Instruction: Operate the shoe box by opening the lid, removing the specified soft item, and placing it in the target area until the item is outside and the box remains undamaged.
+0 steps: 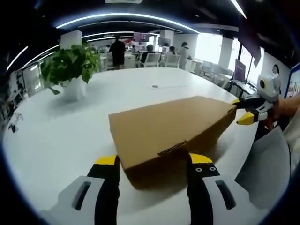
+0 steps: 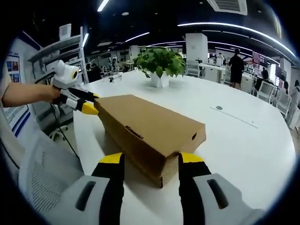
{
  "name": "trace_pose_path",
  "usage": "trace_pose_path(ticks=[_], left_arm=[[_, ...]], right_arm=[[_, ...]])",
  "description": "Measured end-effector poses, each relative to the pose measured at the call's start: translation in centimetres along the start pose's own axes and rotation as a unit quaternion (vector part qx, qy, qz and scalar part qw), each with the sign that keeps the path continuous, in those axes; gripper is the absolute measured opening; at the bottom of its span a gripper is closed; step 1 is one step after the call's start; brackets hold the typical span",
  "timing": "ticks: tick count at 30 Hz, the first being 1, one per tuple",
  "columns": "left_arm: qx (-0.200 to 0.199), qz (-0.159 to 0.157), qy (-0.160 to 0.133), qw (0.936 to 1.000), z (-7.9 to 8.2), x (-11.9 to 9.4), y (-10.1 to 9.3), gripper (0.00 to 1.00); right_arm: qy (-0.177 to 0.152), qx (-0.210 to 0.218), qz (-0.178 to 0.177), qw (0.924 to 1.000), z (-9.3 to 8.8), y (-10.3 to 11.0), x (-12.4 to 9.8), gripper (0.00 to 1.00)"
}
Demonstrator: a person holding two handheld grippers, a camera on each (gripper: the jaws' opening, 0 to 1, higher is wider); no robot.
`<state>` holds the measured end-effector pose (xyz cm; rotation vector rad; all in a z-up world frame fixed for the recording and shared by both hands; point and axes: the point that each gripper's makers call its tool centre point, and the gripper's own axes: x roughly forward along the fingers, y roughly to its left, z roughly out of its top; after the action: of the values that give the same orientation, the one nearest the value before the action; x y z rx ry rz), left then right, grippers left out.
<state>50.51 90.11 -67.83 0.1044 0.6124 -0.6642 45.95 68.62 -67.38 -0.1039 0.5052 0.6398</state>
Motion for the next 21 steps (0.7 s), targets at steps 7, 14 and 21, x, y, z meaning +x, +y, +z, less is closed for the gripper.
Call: trace_pose_path(ticks=[7,14,21], left_arm=[[0.009,0.001,-0.016,0.9998,1.6,-0.5,-0.1,0.61],[0.024,0.003,-0.034,0.9991,3.3,-0.8,-0.2,0.67],[0.036,0.006,-0.052,0.998,5.3,-0.9,0.1,0.68]], right_arm=[[-0.017,-0.012,-0.005,0.9998,1.5,-0.3,-0.4,0.42],[-0.031,-0.032,-0.01,0.999,3.2,-0.8,-0.6,0.42],[-0.043,-0.046,-0.014,0.9979,5.0,-1.7,-0.7,0.42]])
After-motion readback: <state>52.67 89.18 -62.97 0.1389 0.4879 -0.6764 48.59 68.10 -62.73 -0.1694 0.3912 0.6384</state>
